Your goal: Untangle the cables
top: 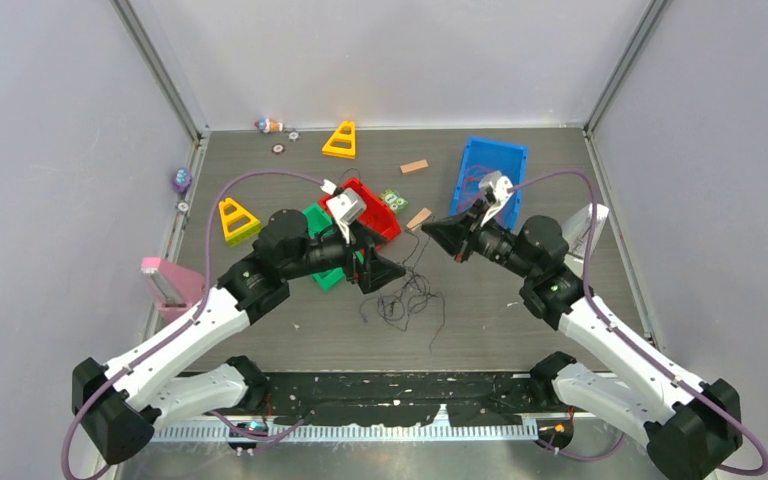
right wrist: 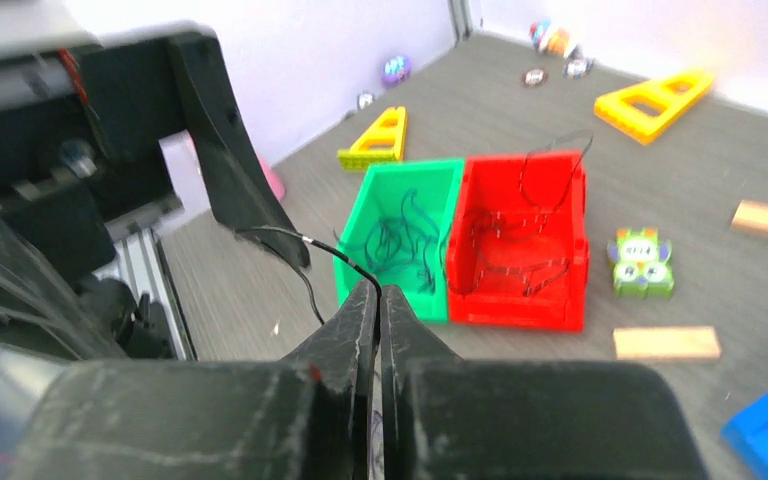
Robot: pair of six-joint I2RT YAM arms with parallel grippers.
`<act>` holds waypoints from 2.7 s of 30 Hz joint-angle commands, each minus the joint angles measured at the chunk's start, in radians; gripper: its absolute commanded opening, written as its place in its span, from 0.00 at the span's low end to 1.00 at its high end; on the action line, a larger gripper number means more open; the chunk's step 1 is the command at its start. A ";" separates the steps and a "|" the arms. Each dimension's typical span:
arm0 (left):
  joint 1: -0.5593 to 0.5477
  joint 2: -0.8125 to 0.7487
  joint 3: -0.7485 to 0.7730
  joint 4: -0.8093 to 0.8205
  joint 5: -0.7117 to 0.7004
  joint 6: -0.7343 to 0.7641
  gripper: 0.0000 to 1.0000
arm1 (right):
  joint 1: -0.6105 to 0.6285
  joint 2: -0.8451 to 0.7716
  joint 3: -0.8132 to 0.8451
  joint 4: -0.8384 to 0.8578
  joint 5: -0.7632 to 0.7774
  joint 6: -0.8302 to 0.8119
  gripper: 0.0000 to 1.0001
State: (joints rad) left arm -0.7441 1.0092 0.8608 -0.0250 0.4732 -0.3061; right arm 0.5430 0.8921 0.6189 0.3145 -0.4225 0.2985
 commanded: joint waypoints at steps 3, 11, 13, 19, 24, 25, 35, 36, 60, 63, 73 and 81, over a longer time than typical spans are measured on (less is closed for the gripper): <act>-0.003 -0.038 -0.078 0.082 -0.146 0.017 0.90 | 0.005 -0.004 0.251 -0.098 0.028 -0.007 0.05; -0.007 0.067 -0.140 0.282 -0.208 -0.001 0.88 | 0.004 0.053 0.489 -0.171 0.007 -0.013 0.05; -0.013 0.116 -0.134 0.294 -0.219 0.002 0.87 | 0.005 0.067 0.532 -0.177 0.013 -0.011 0.05; -0.076 0.285 -0.132 0.382 -0.250 0.016 0.82 | 0.005 0.109 0.669 -0.197 0.056 0.023 0.05; -0.120 0.416 -0.146 0.447 -0.282 -0.003 0.69 | 0.005 0.126 0.774 -0.243 0.144 0.035 0.06; -0.122 0.439 -0.153 0.467 -0.292 -0.016 0.61 | 0.004 0.131 0.786 -0.250 0.164 0.034 0.05; -0.118 0.541 -0.187 0.464 -0.391 -0.102 0.00 | 0.002 0.076 0.943 -0.367 0.552 -0.087 0.05; -0.115 0.539 -0.198 0.461 -0.398 -0.113 0.00 | 0.002 0.076 0.957 -0.387 0.620 -0.115 0.05; -0.093 -0.058 -0.236 -0.117 -0.522 -0.052 0.00 | 0.001 0.286 0.894 -0.413 0.462 -0.174 0.05; -0.093 -0.123 -0.216 -0.220 -0.585 -0.049 0.00 | 0.002 0.336 0.891 -0.402 0.408 -0.169 0.05; -0.092 -0.238 -0.154 -0.515 -0.834 -0.090 0.00 | 0.002 0.487 0.891 -0.364 0.293 -0.150 0.05; -0.090 -0.335 -0.012 -0.642 -1.029 -0.079 0.00 | 0.002 0.614 0.892 -0.327 0.219 -0.112 0.05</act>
State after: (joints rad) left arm -0.8410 0.7166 0.7128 -0.5930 -0.4103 -0.3889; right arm 0.5426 1.4631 1.4956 -0.0971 -0.1413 0.1539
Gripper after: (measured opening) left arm 0.018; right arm 0.068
